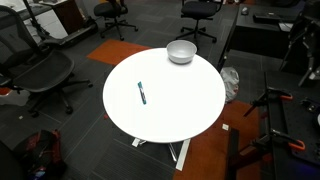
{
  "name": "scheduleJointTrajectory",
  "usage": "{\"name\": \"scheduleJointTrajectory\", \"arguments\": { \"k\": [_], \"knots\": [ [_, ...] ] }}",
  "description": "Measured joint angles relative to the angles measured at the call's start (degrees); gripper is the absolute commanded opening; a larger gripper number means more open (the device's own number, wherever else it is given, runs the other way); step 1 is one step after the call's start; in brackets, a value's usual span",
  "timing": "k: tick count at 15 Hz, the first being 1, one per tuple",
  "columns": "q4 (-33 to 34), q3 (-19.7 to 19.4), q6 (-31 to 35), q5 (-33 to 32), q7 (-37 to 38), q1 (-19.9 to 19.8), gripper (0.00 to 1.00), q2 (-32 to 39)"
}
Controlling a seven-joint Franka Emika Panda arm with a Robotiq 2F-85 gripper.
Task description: Put the blue marker inside the grey bowl
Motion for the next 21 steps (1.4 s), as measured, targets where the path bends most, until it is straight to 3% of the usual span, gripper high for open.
{"name": "scheduleJointTrajectory", "arguments": {
  "k": [13,21],
  "knots": [
    [11.40,1.84,20.76,1.31,19.79,-1.31,1.00,19.15],
    [21.71,2.15,28.86,1.00,34.00,-1.53,1.00,34.03]
  ]
}}
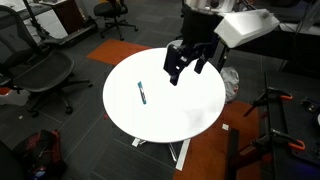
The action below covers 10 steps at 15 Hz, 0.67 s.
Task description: Put the blue marker inside the grey bowl
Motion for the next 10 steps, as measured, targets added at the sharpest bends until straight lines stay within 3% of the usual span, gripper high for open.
{"name": "scheduleJointTrajectory", "arguments": {
  "k": [10],
  "knots": [
    [13.62,-5.36,5.65,-5.59,15.81,0.65,1.00,16.21]
  ]
}}
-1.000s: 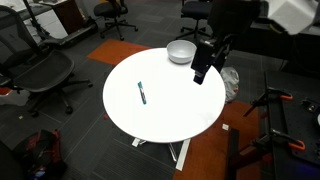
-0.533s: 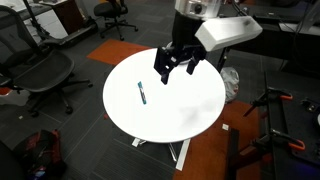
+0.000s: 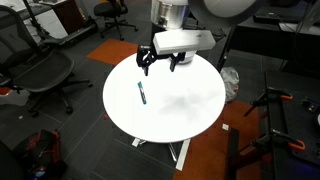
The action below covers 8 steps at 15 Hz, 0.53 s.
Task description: Put the blue marker inside the grey bowl
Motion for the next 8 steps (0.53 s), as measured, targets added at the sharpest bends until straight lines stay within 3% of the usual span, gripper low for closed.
{"name": "scheduleJointTrajectory", "arguments": {
  "k": [8],
  "knots": [
    [9.27,-3.75,0.01,-2.25,6.57,2.26,1.00,9.35]
  ]
}}
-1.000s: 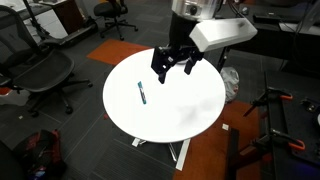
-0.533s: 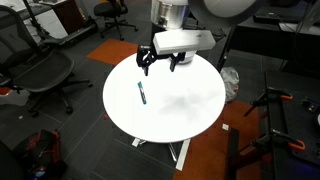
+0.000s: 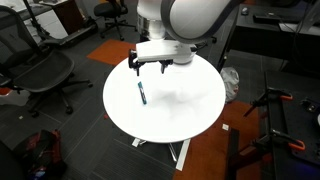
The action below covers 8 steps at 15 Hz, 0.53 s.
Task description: Put the blue marker inside the grey bowl
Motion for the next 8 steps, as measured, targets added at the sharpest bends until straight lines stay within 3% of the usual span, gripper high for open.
{"name": "scheduleJointTrajectory", "arguments": {
  "k": [8],
  "knots": [
    [6.16,-1.74,2.73,-0.01,0.02,0.55,1.00,7.79]
  ]
}}
